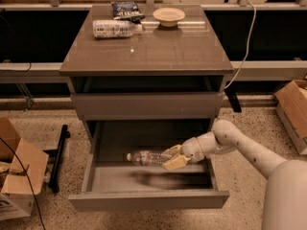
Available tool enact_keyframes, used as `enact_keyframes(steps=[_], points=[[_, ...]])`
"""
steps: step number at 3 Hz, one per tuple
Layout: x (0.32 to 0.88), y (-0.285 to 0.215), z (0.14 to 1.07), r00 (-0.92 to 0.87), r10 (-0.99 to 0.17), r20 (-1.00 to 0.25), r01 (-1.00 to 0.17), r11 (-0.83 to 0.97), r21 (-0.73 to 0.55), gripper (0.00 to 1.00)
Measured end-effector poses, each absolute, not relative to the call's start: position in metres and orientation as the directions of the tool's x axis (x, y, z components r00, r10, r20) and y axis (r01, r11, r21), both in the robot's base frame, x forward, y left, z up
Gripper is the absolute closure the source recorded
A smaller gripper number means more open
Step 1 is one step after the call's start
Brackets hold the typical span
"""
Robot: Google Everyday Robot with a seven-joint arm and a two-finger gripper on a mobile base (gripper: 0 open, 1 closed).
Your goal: Pick water bottle from middle drawer and place on counter
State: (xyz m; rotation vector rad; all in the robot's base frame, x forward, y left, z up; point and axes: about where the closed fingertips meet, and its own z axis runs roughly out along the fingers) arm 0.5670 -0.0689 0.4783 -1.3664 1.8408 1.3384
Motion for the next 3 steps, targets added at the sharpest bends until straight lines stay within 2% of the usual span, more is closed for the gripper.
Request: enact_keyframes(steps=[1,3], points=[[0.564,-0.076,0.446,-0.433,-0.414,-0.801,-0.885,0.028,0.464,1.00],[0.560,-0.076,0.436,-0.465,-0.425,-0.777,-0.868,0.047,0.494,0.50]])
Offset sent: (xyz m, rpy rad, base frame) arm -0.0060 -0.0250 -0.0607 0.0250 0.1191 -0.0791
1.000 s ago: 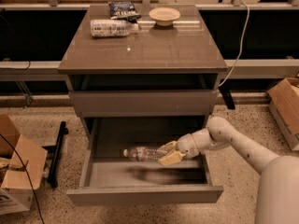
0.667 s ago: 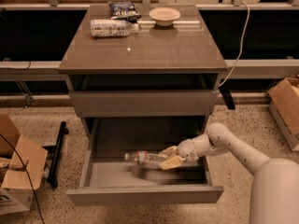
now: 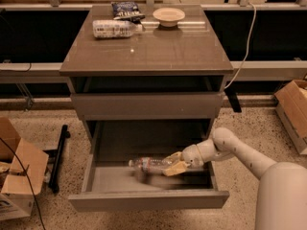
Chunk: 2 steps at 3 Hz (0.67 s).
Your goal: Pick water bottle from middle drawer and place on counter
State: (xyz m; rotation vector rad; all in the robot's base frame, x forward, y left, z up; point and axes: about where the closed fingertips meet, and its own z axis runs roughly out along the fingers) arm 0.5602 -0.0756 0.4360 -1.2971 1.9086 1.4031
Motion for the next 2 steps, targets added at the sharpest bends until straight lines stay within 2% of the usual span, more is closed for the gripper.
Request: enact_keyframes(steps=[1,2], points=[[0.5580,-0.0645,0.4432,-0.441,-0.450,-0.777,-0.869,-0.002,0.494,0.19],[0.5575,-0.0627,0.4419,-0.442,-0.449,-0.776,-0.868,-0.003,0.496,0.00]])
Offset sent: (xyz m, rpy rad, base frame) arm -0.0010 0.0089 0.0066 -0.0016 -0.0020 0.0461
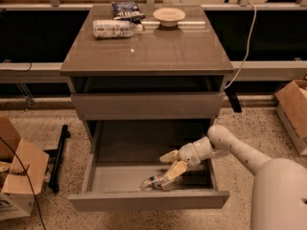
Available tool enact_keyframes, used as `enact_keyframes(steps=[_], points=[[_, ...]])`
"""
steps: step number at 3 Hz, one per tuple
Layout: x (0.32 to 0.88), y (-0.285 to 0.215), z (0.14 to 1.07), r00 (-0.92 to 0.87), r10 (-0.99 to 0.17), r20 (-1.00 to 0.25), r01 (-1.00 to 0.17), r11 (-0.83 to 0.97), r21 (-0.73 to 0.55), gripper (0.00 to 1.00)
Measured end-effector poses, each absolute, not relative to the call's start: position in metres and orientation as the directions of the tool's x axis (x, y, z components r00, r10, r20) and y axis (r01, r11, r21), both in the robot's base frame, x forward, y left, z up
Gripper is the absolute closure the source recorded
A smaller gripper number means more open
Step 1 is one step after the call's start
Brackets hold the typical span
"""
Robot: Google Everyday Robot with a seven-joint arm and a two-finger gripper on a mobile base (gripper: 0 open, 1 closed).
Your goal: Pick water bottle from middle drawer and place on counter
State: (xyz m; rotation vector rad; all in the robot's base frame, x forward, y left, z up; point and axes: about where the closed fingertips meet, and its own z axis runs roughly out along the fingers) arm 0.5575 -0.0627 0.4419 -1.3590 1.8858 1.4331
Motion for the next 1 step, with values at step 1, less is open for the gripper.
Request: enact_keyframes(steps=[1], points=[[0.5575,-0.0625,0.4418,-0.442,-0.449,-0.776,-0.868,-0.003,0.496,0.00]])
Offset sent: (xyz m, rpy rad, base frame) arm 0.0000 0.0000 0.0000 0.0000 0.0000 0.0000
